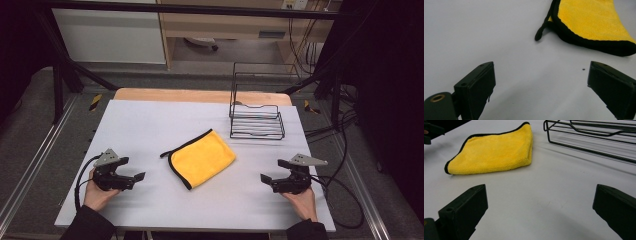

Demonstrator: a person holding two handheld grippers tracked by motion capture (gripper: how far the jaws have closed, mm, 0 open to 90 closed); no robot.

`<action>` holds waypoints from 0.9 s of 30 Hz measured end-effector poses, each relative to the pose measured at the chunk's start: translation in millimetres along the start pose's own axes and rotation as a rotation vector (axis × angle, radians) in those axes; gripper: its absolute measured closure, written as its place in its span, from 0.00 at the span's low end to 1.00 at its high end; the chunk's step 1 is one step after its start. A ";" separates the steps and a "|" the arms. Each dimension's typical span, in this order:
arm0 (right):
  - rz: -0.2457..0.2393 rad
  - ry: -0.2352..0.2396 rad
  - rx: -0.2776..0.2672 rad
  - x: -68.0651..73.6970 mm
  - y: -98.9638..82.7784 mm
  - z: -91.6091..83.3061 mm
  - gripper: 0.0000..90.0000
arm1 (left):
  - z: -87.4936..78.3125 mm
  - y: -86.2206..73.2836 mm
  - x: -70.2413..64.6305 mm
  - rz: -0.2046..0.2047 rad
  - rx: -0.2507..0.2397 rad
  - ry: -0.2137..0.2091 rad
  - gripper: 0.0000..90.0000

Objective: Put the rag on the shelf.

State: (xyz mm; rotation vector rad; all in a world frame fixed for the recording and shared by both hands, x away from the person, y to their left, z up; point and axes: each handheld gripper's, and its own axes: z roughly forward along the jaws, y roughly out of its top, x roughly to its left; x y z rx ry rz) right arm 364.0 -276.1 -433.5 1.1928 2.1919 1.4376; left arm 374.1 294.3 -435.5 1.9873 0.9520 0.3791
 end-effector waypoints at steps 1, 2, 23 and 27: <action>0.003 -0.001 -0.004 0.0 0.2 -0.4 0.00 | 0.0 0.1 -0.2 0.000 -0.001 0.001 0.09; 0.003 -0.001 -0.004 0.0 0.2 -0.4 0.00 | 0.0 0.3 -0.2 0.000 -0.002 0.001 0.09; -0.008 0.003 0.009 5.4 -0.3 2.3 0.00 | 5.8 5.7 -12.9 -0.007 0.014 -0.003 0.09; -0.019 0.002 0.013 7.1 0.2 4.0 0.00 | 8.3 7.0 -16.7 -0.007 0.022 -0.004 0.09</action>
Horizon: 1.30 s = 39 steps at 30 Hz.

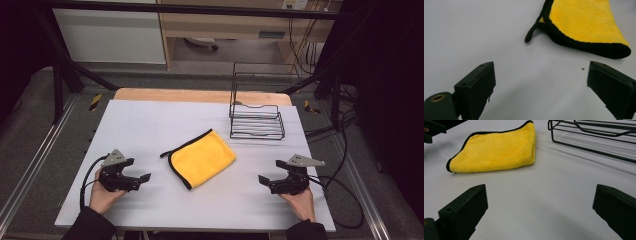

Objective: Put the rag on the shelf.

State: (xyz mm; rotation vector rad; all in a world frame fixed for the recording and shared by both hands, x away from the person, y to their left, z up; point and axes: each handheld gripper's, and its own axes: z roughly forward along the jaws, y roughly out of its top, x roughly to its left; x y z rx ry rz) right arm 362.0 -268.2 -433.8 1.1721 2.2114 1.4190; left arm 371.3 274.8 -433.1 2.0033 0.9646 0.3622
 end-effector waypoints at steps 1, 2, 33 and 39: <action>-0.001 0.000 0.003 0.6 0.2 0.5 0.00 | 0.4 0.4 -0.8 0.001 0.004 -0.001 0.09; -0.003 0.002 0.006 1.3 0.3 1.0 0.00 | 0.9 1.0 -1.7 0.001 0.005 -0.002 0.09; -0.011 -0.010 0.020 3.1 0.4 3.2 0.00 | 55.9 48.6 -90.5 0.102 0.108 -0.095 0.25; -0.011 -0.011 0.021 3.2 0.1 3.8 0.00 | 73.6 47.5 -114.0 0.160 0.170 -0.100 0.44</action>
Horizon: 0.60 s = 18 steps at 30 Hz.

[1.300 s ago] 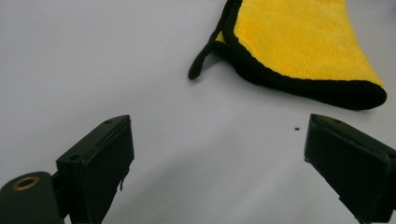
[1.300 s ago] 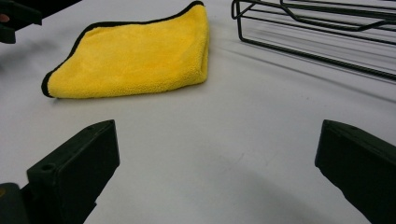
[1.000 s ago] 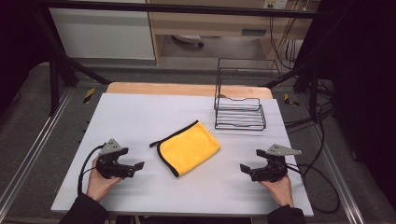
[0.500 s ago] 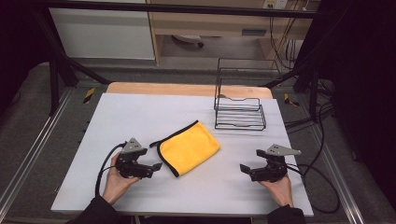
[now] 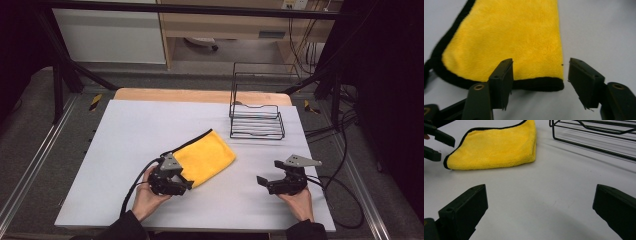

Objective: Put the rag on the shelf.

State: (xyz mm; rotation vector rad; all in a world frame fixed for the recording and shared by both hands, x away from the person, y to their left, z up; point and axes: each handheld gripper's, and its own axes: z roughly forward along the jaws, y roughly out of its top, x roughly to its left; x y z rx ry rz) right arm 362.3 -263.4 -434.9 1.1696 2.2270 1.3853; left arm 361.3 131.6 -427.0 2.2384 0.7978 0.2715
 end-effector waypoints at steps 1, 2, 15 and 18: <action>-0.001 -0.002 -0.001 -0.2 0.2 -0.1 0.00 | 2.7 -0.2 -2.8 0.005 0.000 0.004 0.48; -0.001 -0.001 0.001 -0.4 0.2 -0.4 0.00 | 4.9 -0.7 -5.2 0.006 -0.002 0.009 0.50; 0.000 0.004 0.011 0.2 -0.2 2.6 0.00 | 16.4 -0.8 -3.7 -0.030 0.046 0.058 0.70; 0.001 0.004 0.008 0.1 0.0 2.6 0.00 | 17.1 0.6 -0.9 -0.055 0.052 0.046 0.71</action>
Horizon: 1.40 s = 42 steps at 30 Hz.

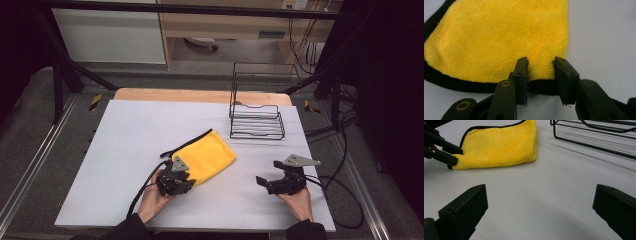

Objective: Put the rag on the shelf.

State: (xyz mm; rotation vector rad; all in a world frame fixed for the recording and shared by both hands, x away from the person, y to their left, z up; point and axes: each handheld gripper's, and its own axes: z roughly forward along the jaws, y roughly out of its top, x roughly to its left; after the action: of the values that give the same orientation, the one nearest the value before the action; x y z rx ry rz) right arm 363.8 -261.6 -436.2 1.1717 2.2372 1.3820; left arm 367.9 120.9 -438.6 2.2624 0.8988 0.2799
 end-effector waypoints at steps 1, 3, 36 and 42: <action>0.000 0.000 0.000 0.0 0.0 0.1 0.00 | 0.8 0.3 0.2 -0.001 -0.002 0.003 0.74; 0.000 0.000 0.001 0.0 0.0 0.2 0.00 | 1.7 0.9 -0.1 0.007 0.003 0.008 0.76; 0.001 0.013 0.005 1.0 0.9 0.8 0.01 | -3.0 15.2 -38.4 0.027 -0.063 -0.196 0.90; 0.003 0.016 0.003 1.8 0.6 0.5 0.01 | -20.7 15.8 -16.7 -0.008 -0.109 -0.179 0.57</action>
State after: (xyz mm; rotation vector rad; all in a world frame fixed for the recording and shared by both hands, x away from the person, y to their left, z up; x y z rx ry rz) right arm 363.2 -259.9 -435.7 1.1696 2.2502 1.3936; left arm 355.2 111.9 -411.9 2.1444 0.7803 0.1177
